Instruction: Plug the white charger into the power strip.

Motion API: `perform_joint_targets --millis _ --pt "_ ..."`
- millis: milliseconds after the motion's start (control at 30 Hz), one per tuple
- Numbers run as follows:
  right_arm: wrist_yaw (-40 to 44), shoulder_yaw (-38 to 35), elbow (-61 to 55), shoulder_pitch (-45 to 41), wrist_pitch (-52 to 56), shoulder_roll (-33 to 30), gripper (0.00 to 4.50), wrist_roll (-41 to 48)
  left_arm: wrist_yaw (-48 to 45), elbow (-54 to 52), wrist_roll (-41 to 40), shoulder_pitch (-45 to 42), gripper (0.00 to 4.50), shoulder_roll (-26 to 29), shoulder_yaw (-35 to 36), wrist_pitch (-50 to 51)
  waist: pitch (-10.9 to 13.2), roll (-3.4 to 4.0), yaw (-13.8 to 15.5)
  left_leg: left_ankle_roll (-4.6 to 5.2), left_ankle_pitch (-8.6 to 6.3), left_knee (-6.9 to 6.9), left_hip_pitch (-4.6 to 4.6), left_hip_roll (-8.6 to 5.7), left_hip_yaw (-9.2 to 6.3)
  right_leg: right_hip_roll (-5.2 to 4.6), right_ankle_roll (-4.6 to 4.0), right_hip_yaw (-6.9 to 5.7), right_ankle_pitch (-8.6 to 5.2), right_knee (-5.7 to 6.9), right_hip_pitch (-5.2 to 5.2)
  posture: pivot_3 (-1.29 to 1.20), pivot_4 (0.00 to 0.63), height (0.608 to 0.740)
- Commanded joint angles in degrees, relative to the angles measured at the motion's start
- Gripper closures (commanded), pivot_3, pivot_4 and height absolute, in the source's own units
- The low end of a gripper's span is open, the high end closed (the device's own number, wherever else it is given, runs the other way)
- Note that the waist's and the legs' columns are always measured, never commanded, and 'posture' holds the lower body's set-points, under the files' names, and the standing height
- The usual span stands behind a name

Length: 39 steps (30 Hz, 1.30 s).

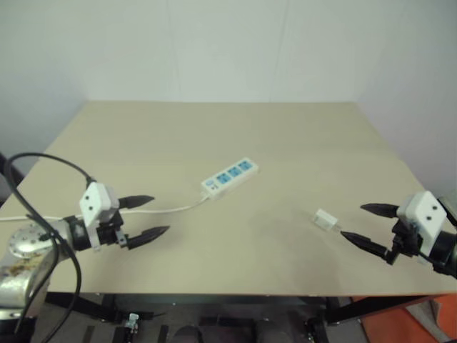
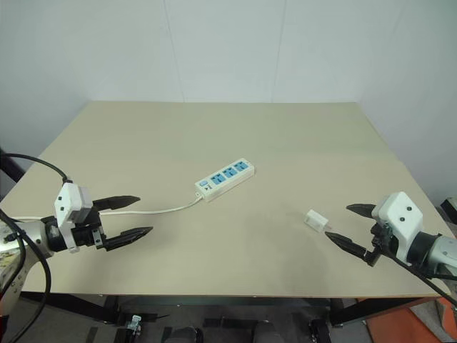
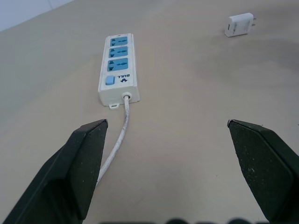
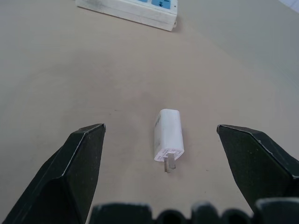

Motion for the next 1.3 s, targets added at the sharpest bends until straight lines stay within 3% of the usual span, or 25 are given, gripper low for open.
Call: perform_joint_targets --millis 33,367,500,667,1000,1100,1300 --pt "-0.2 -2.1 -1.4 -0.4 -0.9 -0.9 0.0 0.8 -0.1 -0.4 -0.2 -0.5 0.02 0.4 0.5 -0.7 0.0 0.0 0.0 0.0 0.0 0.0 0.0 0.0 0.0 0.0 0.0 0.0 0.0 0.0 0.0 0.0 0.15 0.74" --pt "0.0 -2.0 -1.2 0.0 -1.5 -0.7 0.0 0.5 -0.3 0.1 -0.1 -0.6 0.02 0.2 0.2 -1.3 0.0 0.0 0.0 0.0 0.0 0.01 0.01 0.0 0.0 0.0 -0.01 0.0 0.0 0.02 0.01 0.0 0.15 0.74" --pt "0.0 -1.4 -1.3 -0.7 -1.6 -0.4 0.0 1.0 2.9 4.2 5.4 -4.9 0.02 -1.1 -4.1 -3.7 0.0 0.0 0.1 0.0 0.0 0.02 0.05 -0.01 0.0 0.0 0.0 0.0 0.01 0.03 0.06 0.0 0.15 0.74" --pt "-0.4 1.5 0.3 -3.2 -2.3 -0.4 0.0 0.0 7.5 15.2 15.1 -17.1 0.02 -7.3 -15.5 -5.7 0.0 -0.08 0.6 0.0 -0.01 0.03 0.65 -0.05 -0.01 -0.02 0.11 -0.05 -0.01 -0.21 0.86 0.0 0.15 0.74" --pt "-0.7 1.7 -1.0 -3.7 -2.3 0.1 0.0 0.9 8.8 44.5 28.9 -35.8 0.02 -16.9 -28.8 -9.9 0.0 -0.17 0.2 0.01 -0.01 0.04 0.53 -0.11 -0.04 -0.03 -0.08 -0.02 0.13 -0.16 0.76 0.0 0.15 0.74" --pt "-1.0 0.6 -2.1 -2.7 -1.8 0.2 0.0 1.3 9.9 50.4 31.5 -38.3 0.63 -18.5 -30.2 -11.1 0.0 -0.17 0.1 0.01 -0.01 0.05 0.53 -0.11 -0.05 -0.03 0.14 -0.02 0.0 -0.14 0.76 0.0 0.15 0.74" --pt "-1.8 -0.1 -3.7 -1.8 -1.1 0.2 0.0 1.8 11.1 58.6 33.6 -40.7 2.52 -21.4 -30.5 -15.2 0.0 -0.17 0.2 0.01 -0.01 0.07 0.7 -0.12 -0.05 -0.04 0.19 -0.02 0.0 -0.13 0.93 0.0 0.15 0.74"
